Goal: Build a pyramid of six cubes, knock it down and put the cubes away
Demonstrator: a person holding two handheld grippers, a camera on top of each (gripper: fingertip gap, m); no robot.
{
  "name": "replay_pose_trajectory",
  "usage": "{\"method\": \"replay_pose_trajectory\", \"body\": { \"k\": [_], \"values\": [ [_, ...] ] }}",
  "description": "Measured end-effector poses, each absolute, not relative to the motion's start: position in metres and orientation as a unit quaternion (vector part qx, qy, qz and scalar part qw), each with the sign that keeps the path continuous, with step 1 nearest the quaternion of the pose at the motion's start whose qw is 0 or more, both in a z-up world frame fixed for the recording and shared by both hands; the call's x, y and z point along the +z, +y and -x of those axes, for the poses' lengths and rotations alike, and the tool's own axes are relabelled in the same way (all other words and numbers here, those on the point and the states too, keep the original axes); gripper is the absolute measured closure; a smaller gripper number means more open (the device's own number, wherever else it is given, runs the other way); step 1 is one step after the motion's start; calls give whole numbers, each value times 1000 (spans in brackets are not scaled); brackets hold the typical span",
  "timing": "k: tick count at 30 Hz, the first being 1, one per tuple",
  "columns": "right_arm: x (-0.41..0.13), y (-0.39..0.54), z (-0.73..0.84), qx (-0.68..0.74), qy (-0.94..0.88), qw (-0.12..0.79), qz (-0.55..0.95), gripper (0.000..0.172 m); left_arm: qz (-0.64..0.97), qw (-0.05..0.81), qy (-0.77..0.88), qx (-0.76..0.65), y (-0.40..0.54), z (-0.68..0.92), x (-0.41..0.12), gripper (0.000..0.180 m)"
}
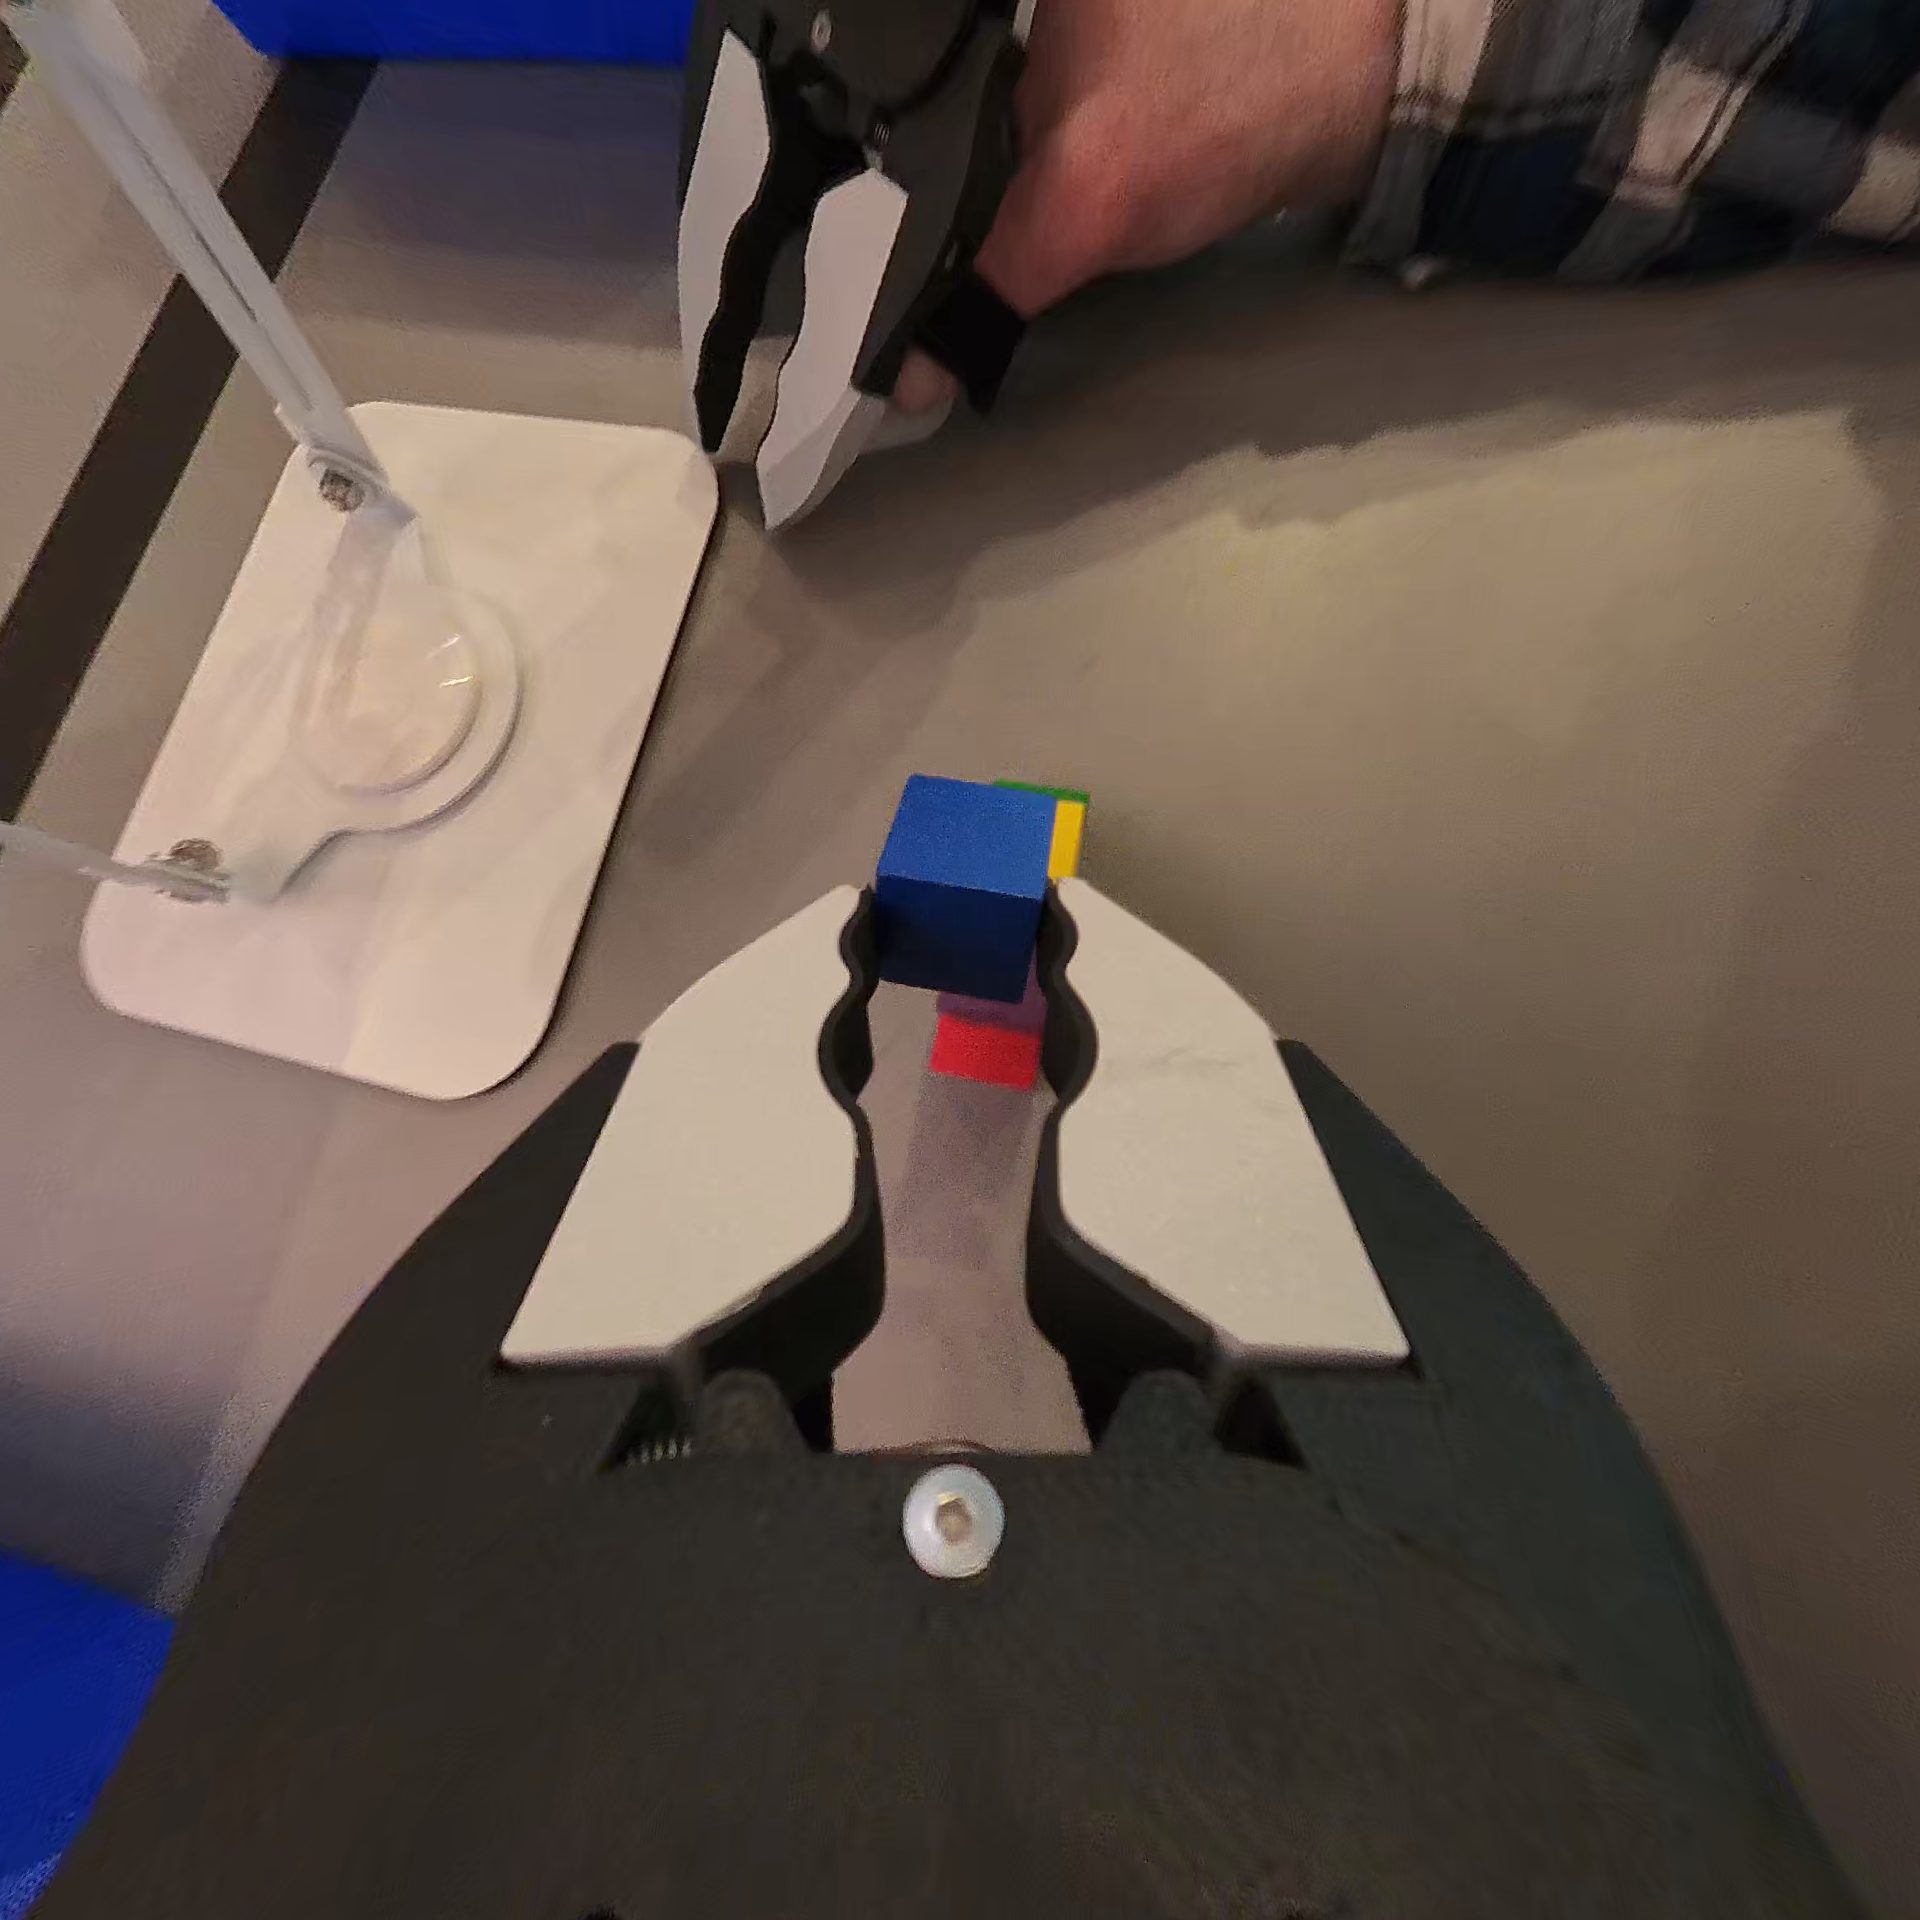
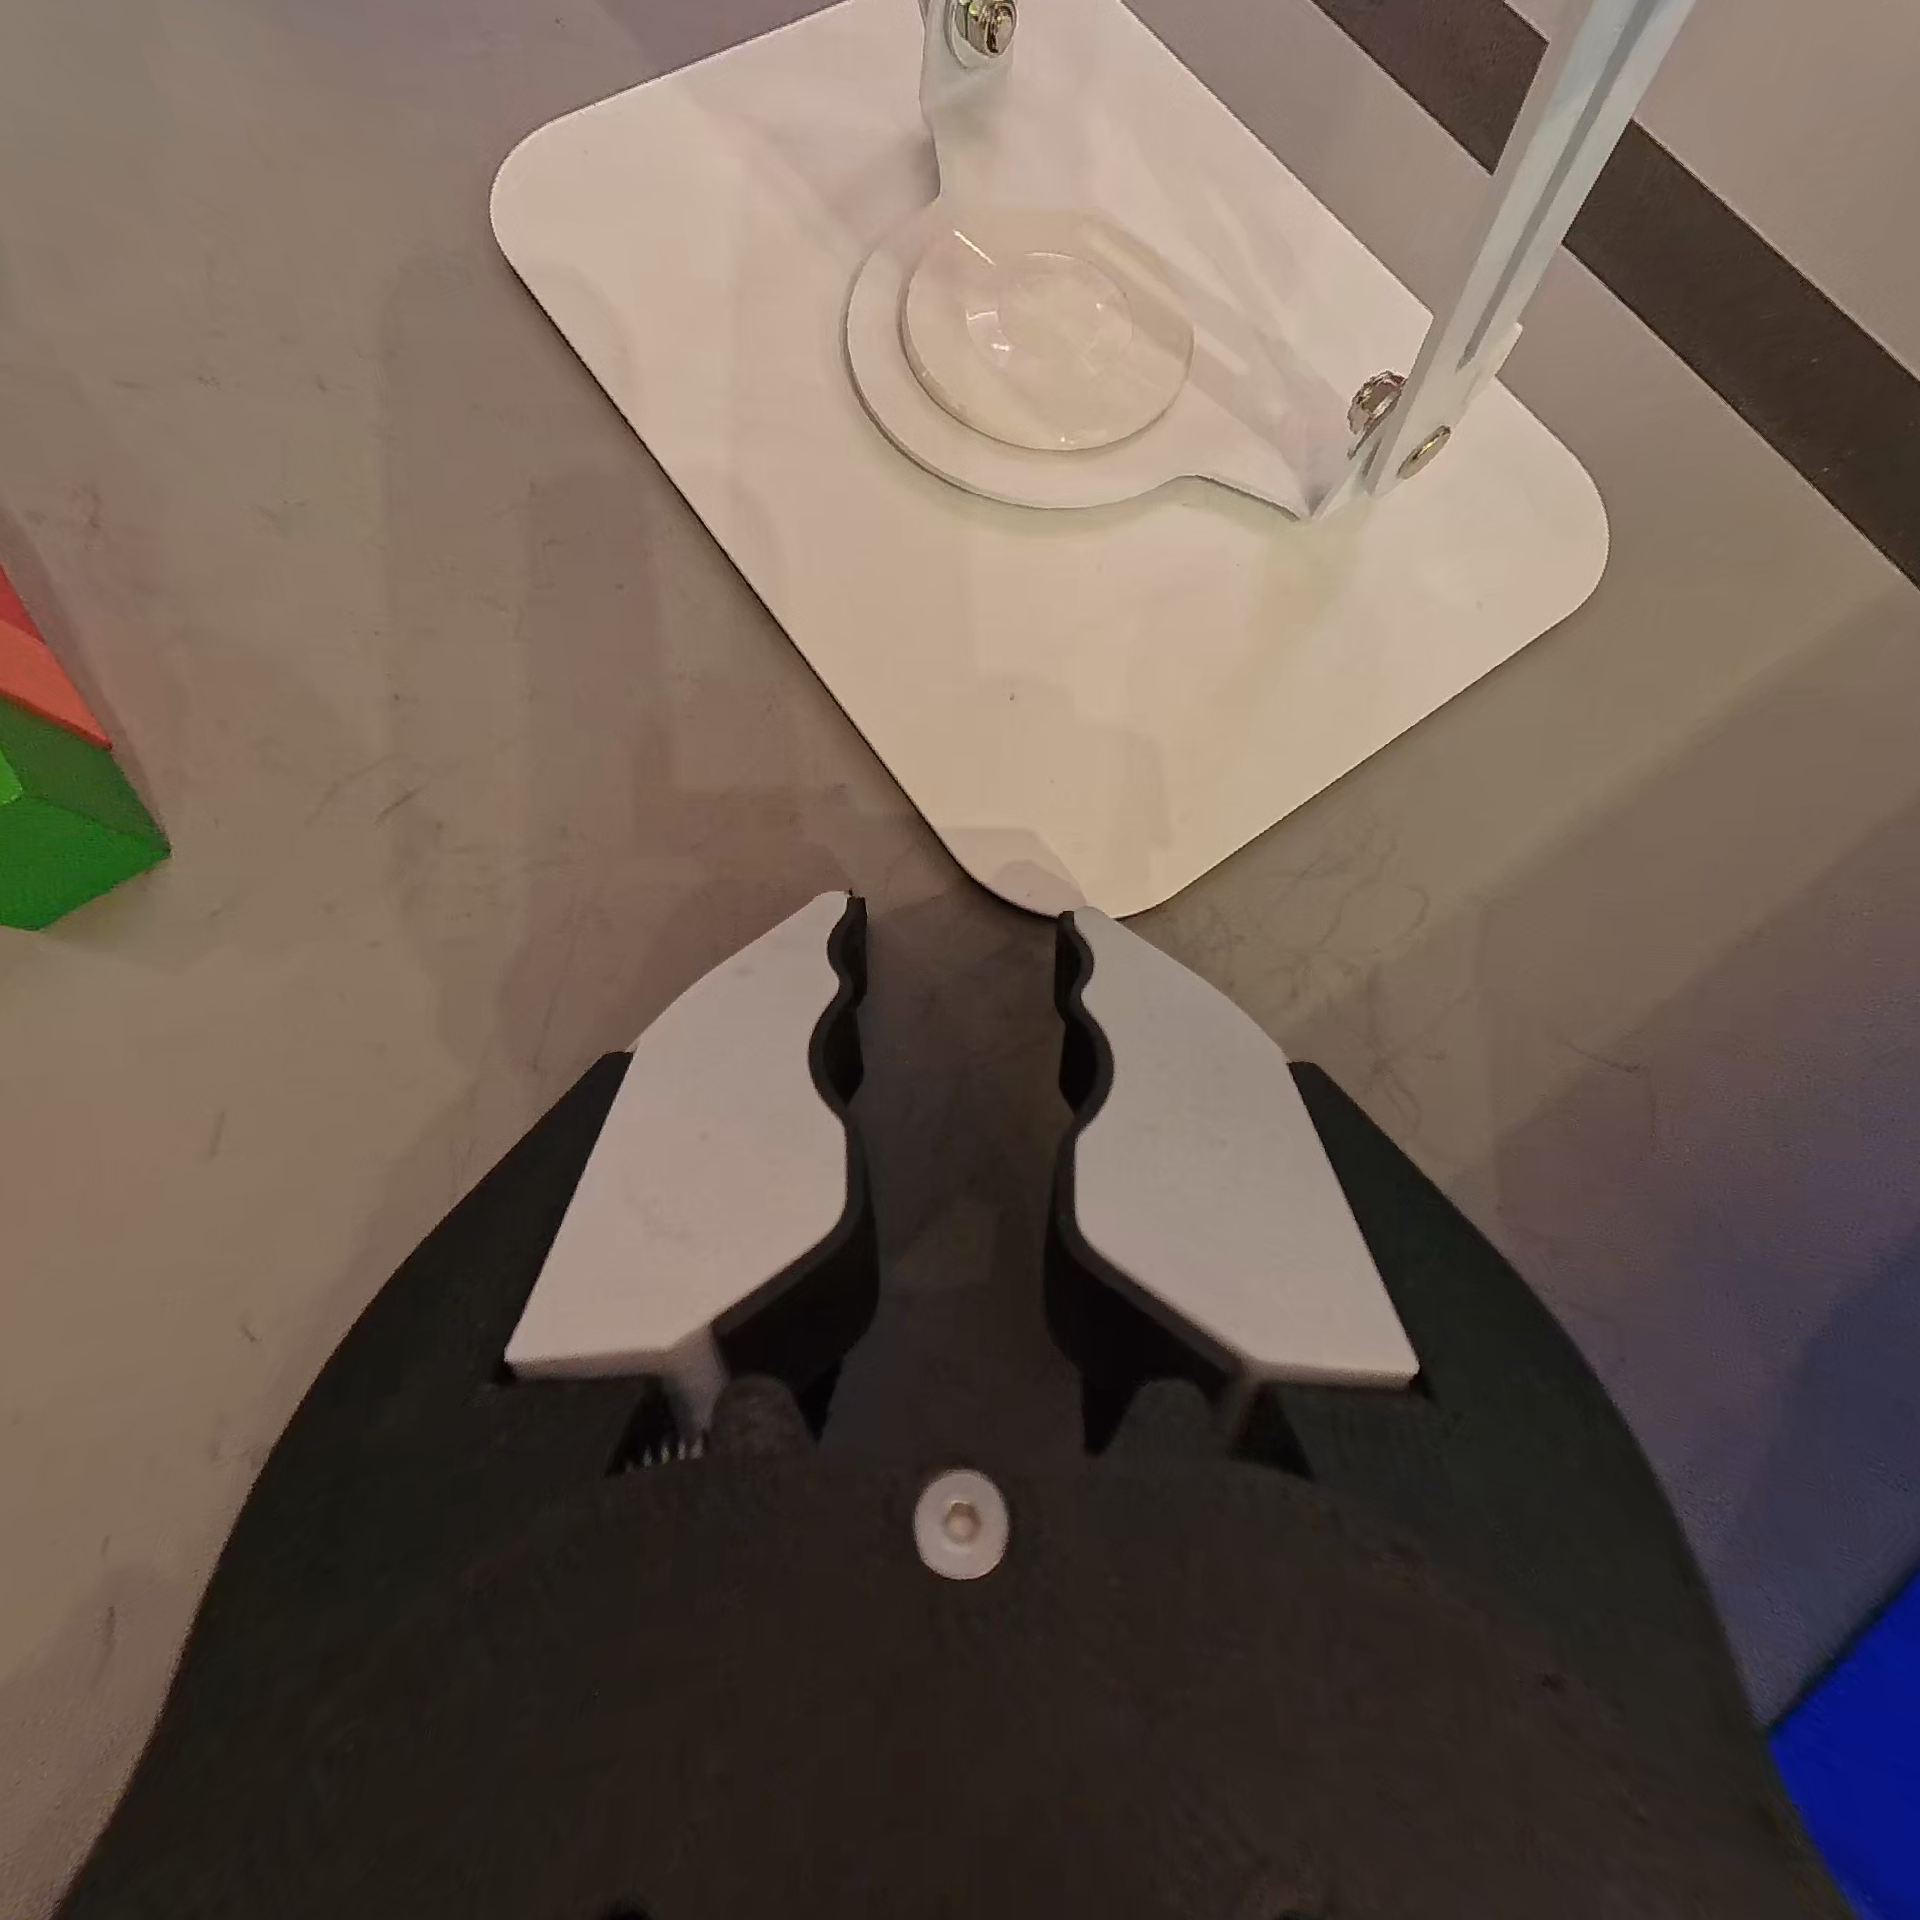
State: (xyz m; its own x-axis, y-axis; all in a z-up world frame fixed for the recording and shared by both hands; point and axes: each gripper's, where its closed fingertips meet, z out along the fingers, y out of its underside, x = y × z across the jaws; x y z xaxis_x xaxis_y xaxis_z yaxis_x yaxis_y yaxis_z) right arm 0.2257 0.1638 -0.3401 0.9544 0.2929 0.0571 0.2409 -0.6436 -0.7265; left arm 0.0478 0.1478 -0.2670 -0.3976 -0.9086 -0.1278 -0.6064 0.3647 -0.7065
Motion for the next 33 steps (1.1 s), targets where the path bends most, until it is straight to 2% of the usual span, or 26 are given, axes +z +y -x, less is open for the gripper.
{"method": "replay_pose_trajectory", "body": {
  "k": [1, 15, 33],
  "values": [
    [-340, 164, -226, 33, -147, 396, 906, 137, 486, 258, 778, -303, 145, -49, -269, 152],
    [-340, 164, -226, 35, -147, 395, 906, 137, 487, 250, 731, -408, 137, -57, -281, 152],
    [-340, 164, -225, 36, -147, 394, 906, 137, 484, 245, 739, -399, 138, -56, -295, 153]
  ]
}}
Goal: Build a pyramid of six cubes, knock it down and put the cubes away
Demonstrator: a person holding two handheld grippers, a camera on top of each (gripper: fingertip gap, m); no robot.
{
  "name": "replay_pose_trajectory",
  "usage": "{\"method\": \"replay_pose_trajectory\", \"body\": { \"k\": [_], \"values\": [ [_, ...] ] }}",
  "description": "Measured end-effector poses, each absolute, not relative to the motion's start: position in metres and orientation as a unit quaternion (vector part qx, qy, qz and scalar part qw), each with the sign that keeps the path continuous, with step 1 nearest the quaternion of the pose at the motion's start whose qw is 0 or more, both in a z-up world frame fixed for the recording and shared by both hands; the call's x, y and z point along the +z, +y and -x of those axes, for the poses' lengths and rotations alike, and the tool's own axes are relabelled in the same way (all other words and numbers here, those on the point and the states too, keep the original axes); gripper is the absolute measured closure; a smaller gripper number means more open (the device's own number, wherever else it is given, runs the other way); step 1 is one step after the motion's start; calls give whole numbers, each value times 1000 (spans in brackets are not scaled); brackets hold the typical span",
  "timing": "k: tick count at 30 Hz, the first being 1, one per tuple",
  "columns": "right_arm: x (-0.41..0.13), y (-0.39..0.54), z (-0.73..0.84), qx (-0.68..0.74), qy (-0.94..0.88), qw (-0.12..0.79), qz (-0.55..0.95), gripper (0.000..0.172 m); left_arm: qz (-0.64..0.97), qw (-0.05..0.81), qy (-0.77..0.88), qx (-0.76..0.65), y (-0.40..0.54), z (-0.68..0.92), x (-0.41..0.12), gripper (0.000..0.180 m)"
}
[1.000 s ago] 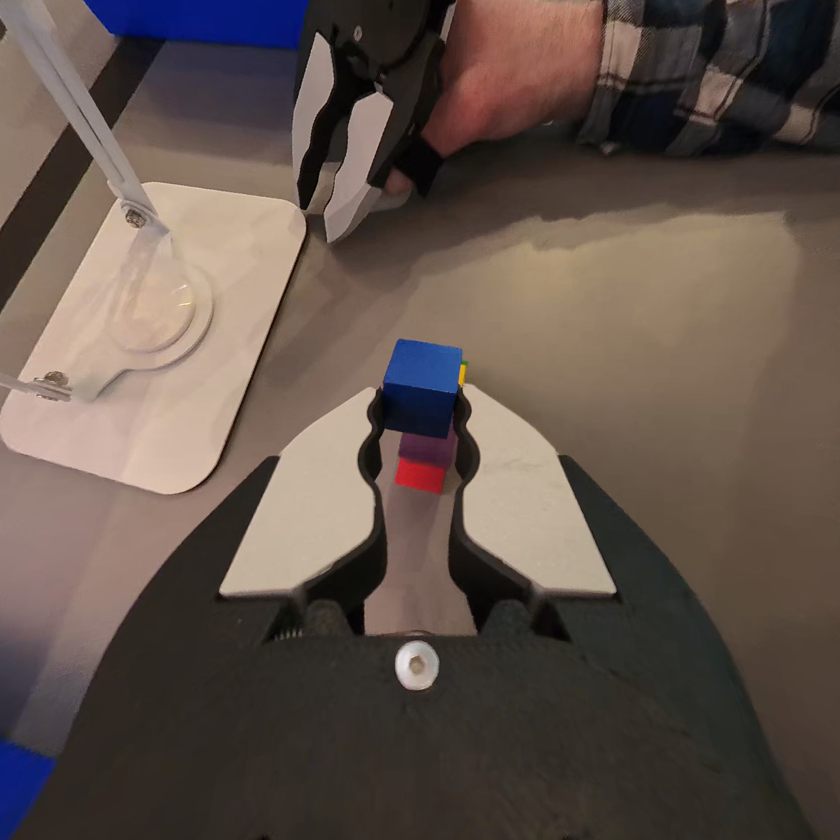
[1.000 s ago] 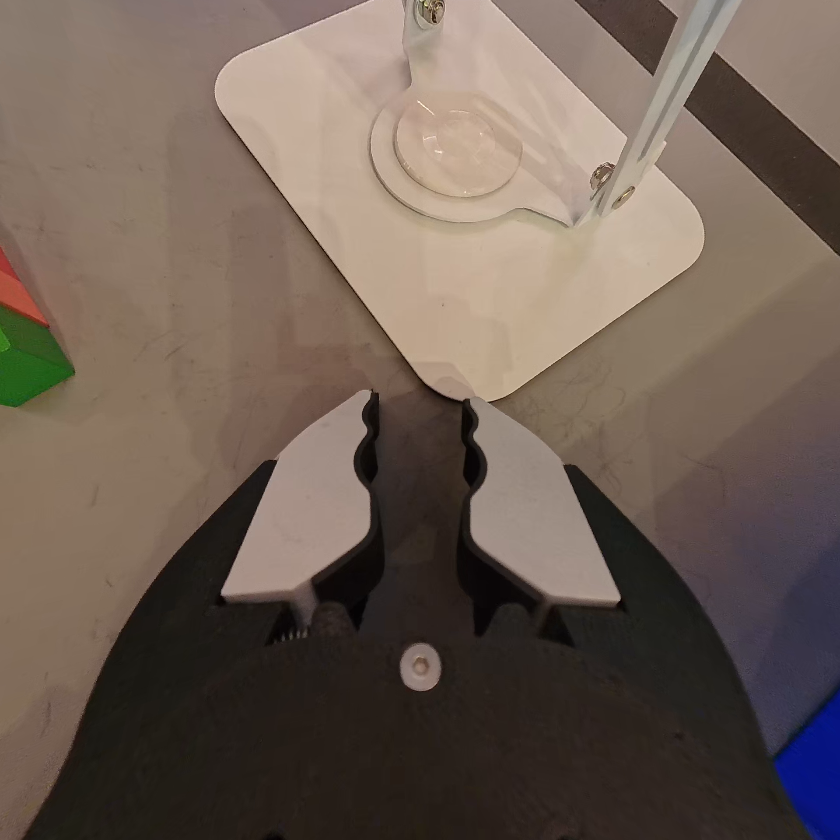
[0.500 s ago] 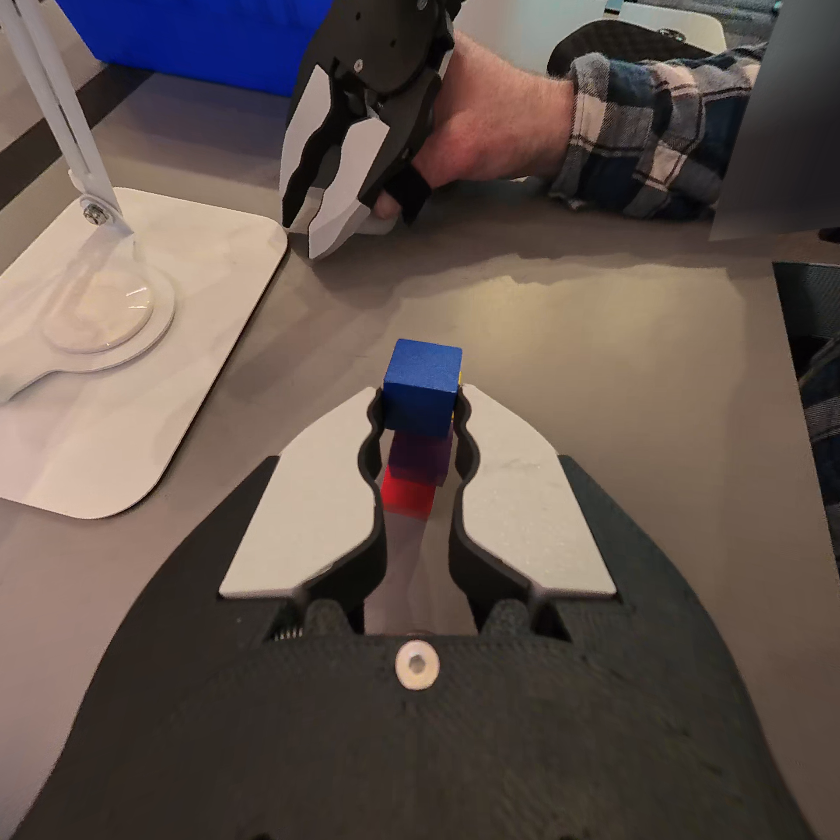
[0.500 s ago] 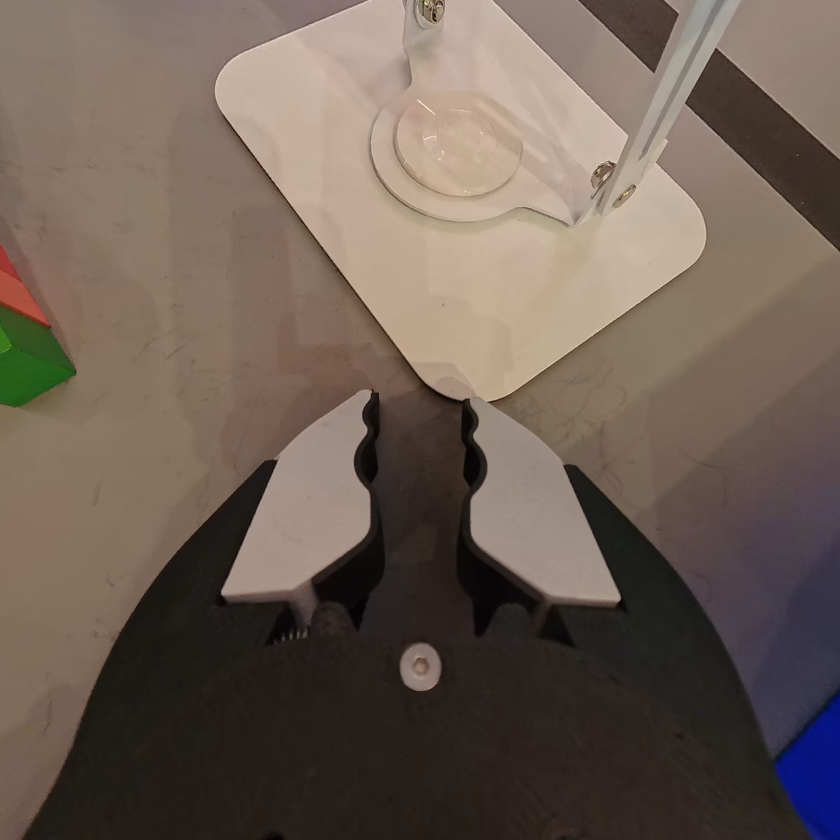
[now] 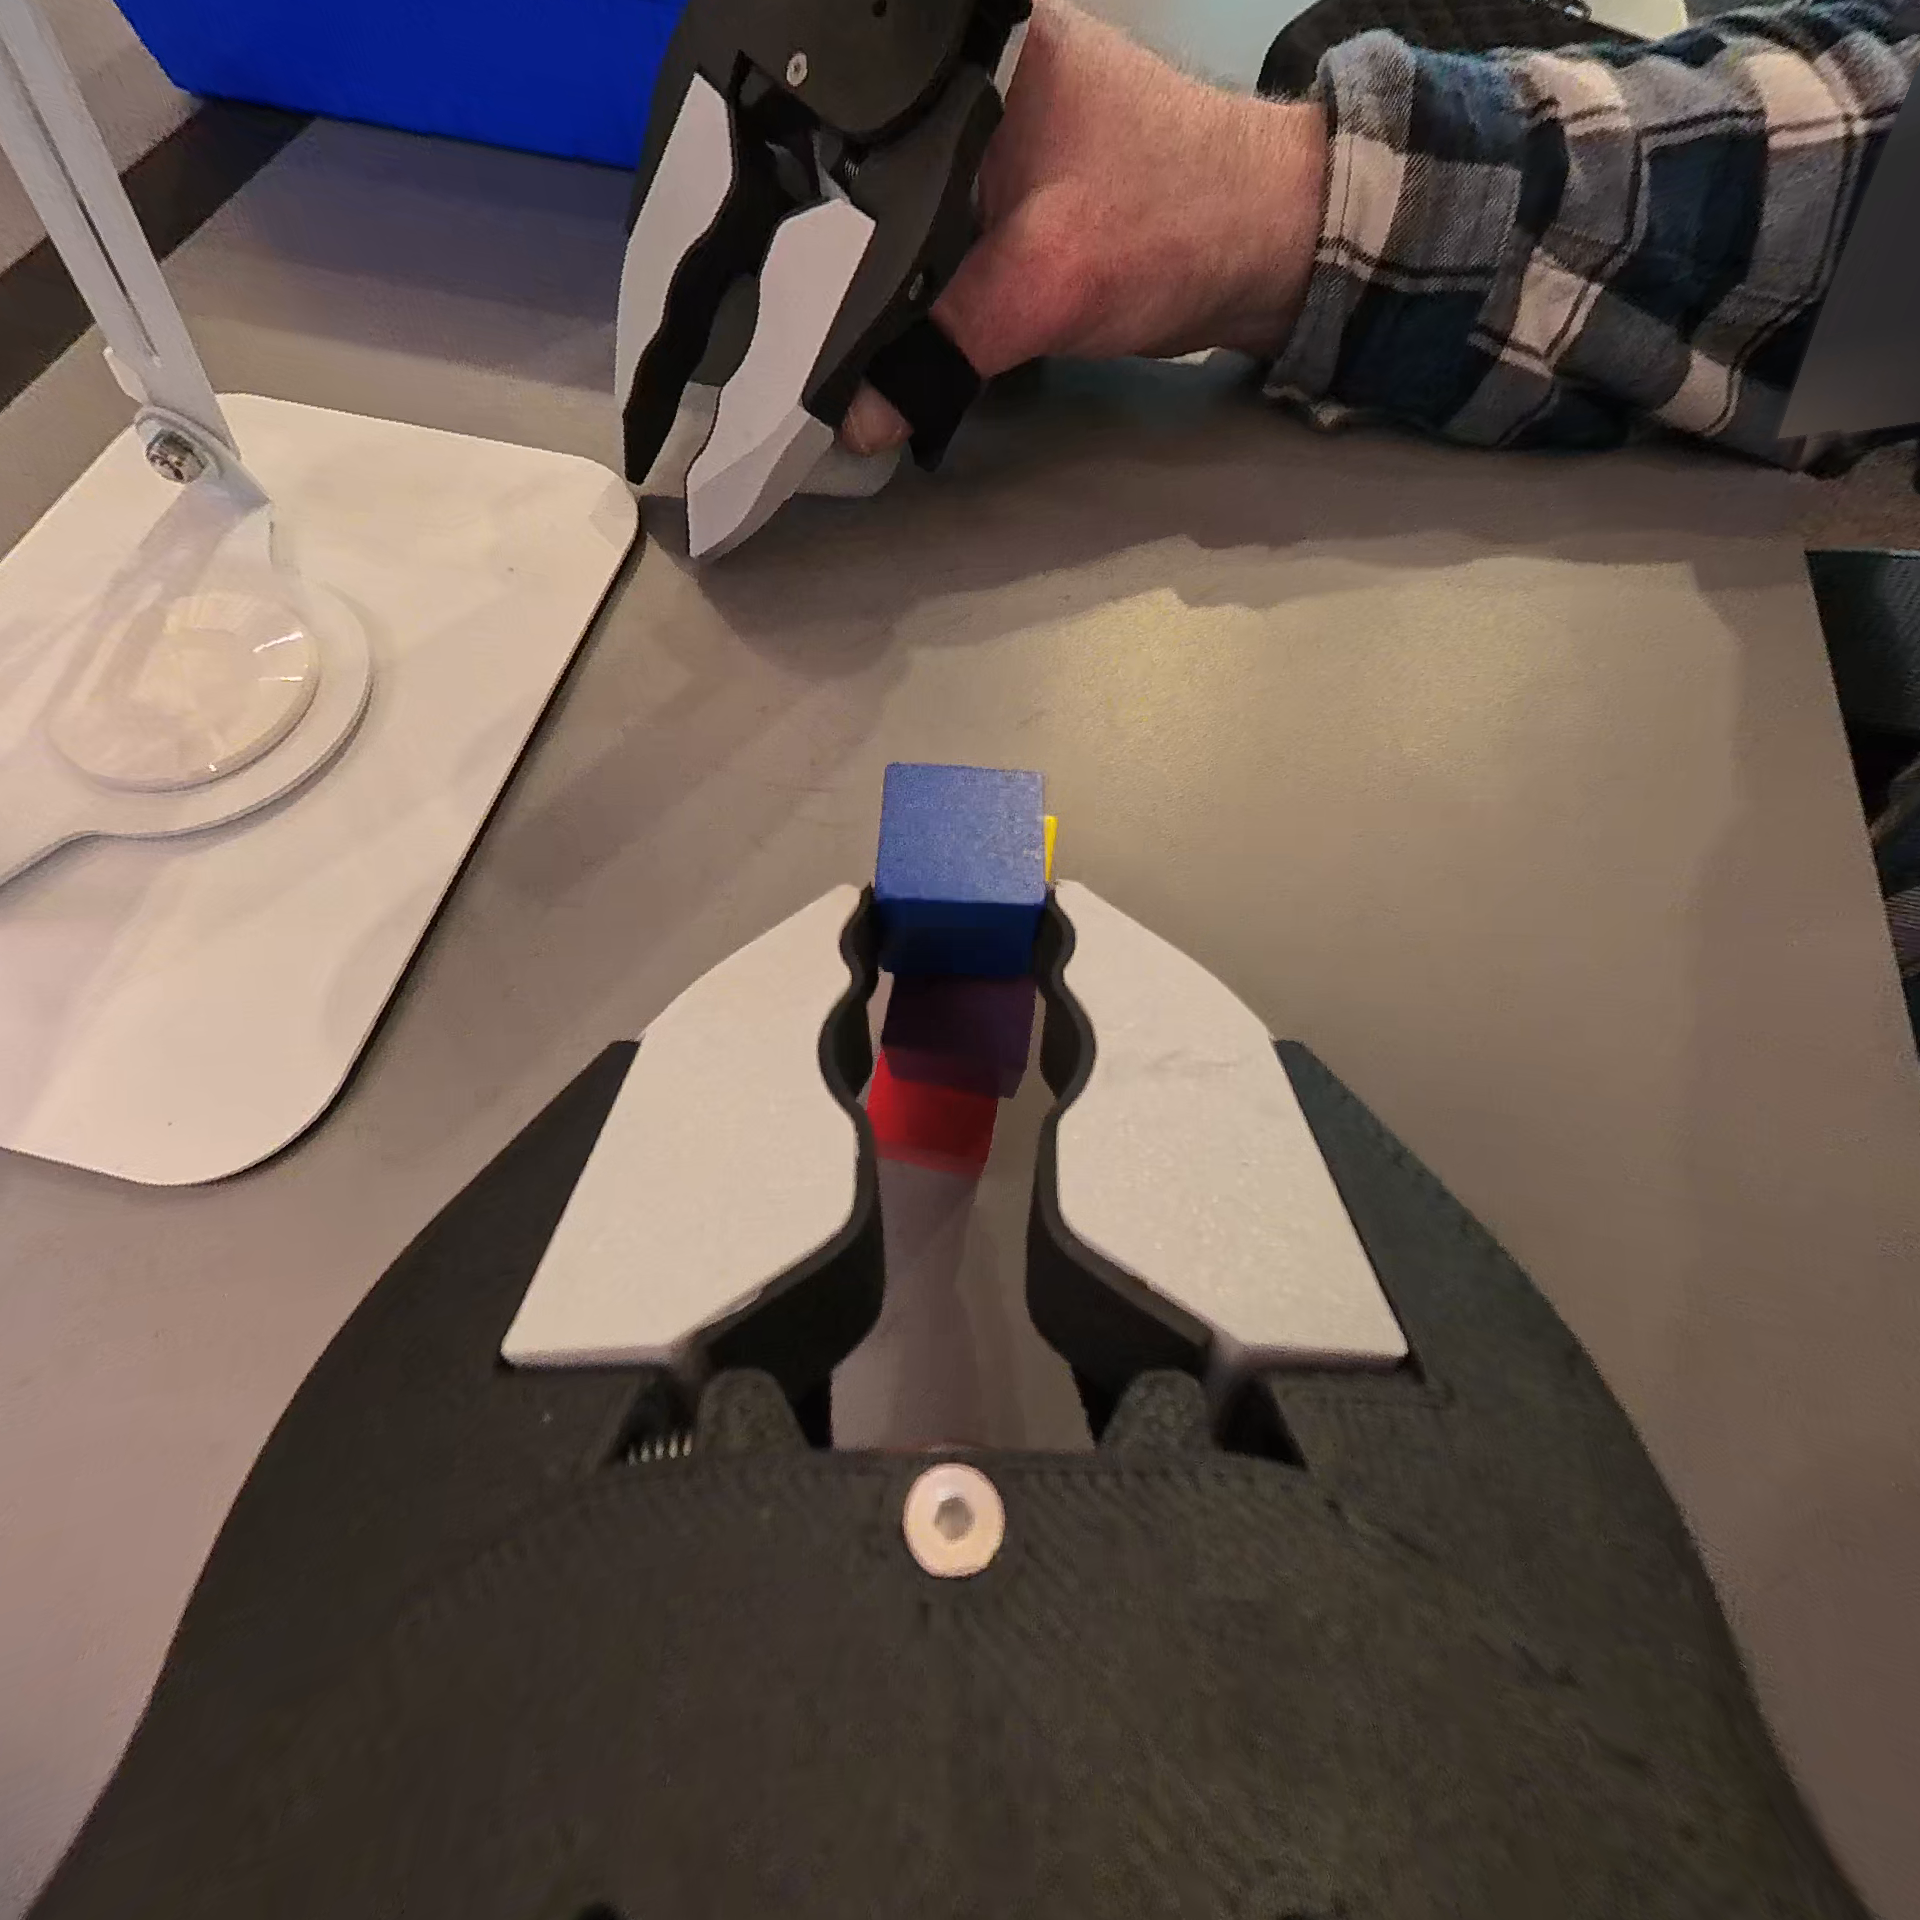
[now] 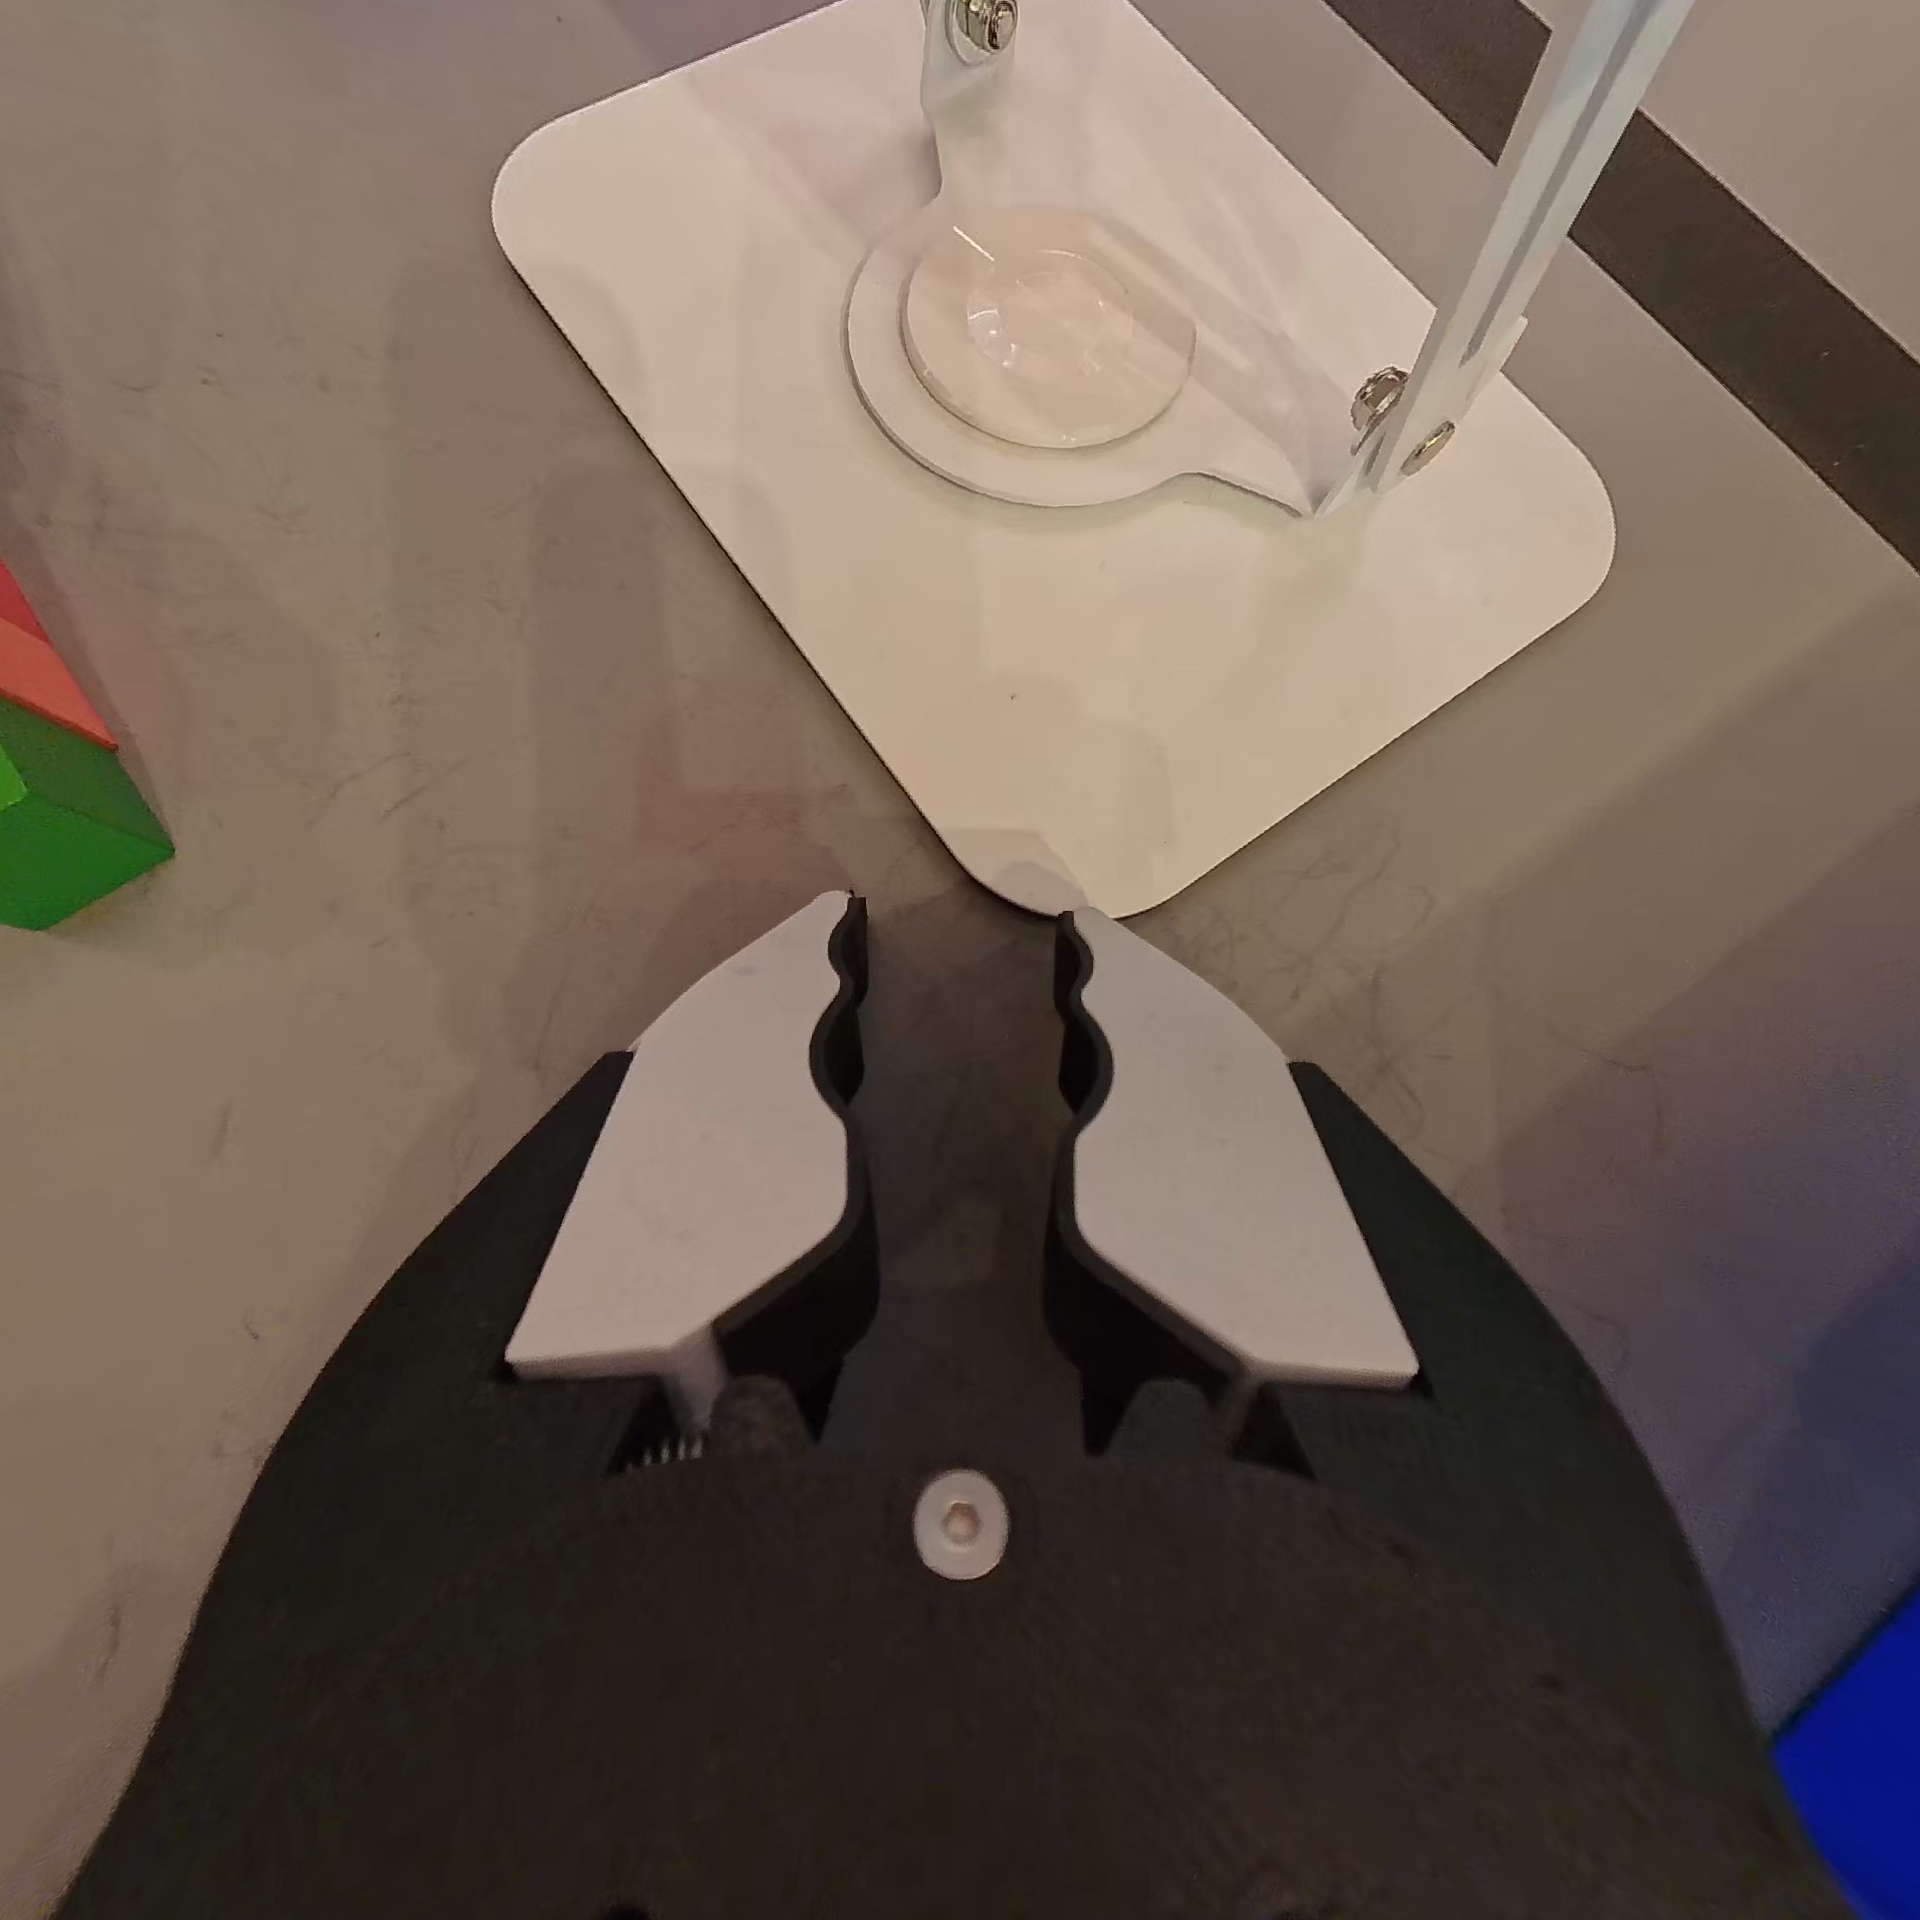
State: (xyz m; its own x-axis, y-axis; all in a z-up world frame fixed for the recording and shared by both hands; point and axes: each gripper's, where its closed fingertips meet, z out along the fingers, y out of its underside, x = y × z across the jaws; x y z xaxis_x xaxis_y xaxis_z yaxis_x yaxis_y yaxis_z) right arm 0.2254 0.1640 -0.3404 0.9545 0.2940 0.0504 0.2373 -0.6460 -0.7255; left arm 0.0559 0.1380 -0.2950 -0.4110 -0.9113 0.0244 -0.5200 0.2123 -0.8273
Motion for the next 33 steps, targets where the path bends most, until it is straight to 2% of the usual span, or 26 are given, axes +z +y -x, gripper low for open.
{"method": "replay_pose_trajectory", "body": {
  "k": [3, 6, 9, 13, 33],
  "values": [
    [-340, 164, -226, 36, -147, 395, 906, 137, 478, 240, 740, -408, 133, -55, -294, 149],
    [-340, 164, -225, 36, -147, 394, 906, 137, 480, 241, 740, -405, 135, -54, -294, 135],
    [-340, 164, -226, 36, -147, 394, 906, 137, 473, 244, 742, -408, 134, -55, -291, 138],
    [-340, 164, -225, 36, -147, 394, 906, 137, 461, 247, 751, -404, 133, -55, -289, 153],
    [-341, 164, -225, 37, -147, 394, 906, 137, 426, 211, 781, -404, 135, -49, -290, 153]
  ]
}}
